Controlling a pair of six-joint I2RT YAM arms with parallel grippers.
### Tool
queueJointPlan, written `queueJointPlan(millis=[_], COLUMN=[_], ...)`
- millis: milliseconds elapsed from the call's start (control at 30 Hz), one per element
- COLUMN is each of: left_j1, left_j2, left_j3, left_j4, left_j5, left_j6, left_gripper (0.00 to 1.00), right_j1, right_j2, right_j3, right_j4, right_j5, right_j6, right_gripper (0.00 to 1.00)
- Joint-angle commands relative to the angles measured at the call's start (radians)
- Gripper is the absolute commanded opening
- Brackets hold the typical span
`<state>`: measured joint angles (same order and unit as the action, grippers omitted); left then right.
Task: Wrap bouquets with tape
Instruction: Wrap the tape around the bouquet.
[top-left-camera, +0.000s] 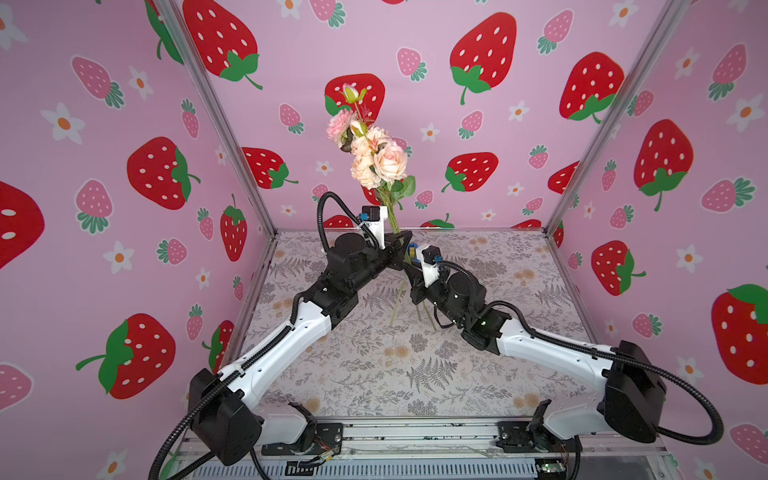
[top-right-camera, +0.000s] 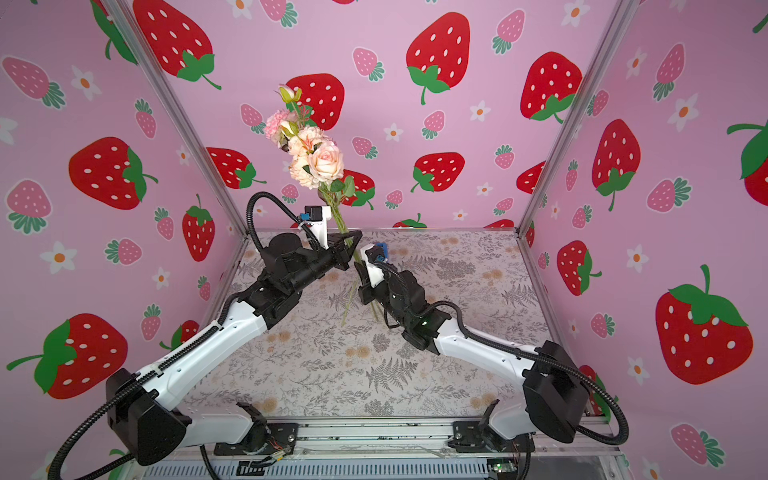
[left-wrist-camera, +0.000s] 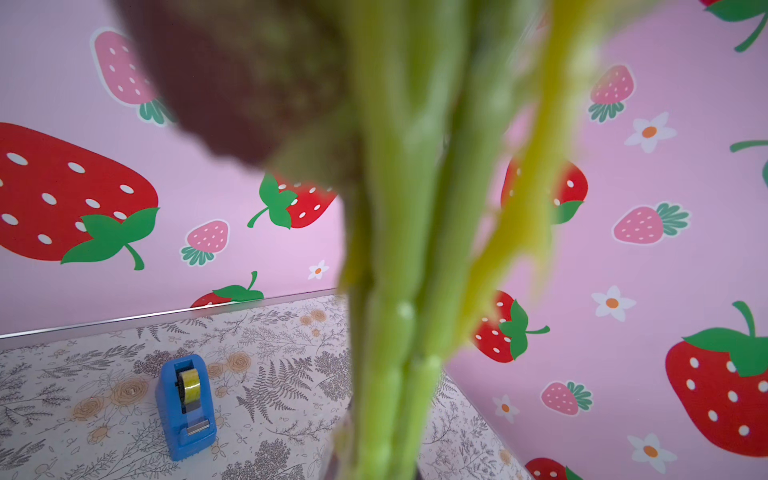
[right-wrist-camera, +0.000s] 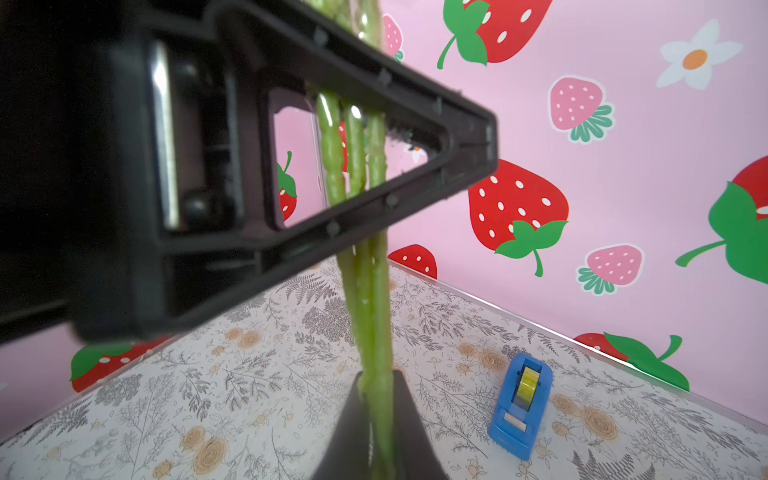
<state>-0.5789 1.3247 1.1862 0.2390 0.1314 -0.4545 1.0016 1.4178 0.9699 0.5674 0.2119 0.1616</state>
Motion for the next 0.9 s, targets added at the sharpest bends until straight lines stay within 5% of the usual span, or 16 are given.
queueJointPlan(millis=[0, 367, 867], left_j1=[-0.026, -0.06, -0.06], left_j2=[-0.039, -0.058, -0.072], left_j3=[-0.013, 0.011, 0.038], left_j4=[0.14, 0.083, 0.067], left_j5=[-0.084, -0.243, -0.278], left_j6=[-0.069, 0.012, 0.015], left_gripper=[0.0, 0.0, 0.0], right_j1=[0.005, 0.017, 0.031], right_j2=[0.004, 0.052, 0.128], right_j3=[-0.023, -0.024, 0.001], right_j4=[0.029, -0.034, -0.135], right_j5=[0.053, 0.061, 0.082], right_j6=[0.023, 0.001, -0.105], right_gripper=[0.31, 0.35, 0.4])
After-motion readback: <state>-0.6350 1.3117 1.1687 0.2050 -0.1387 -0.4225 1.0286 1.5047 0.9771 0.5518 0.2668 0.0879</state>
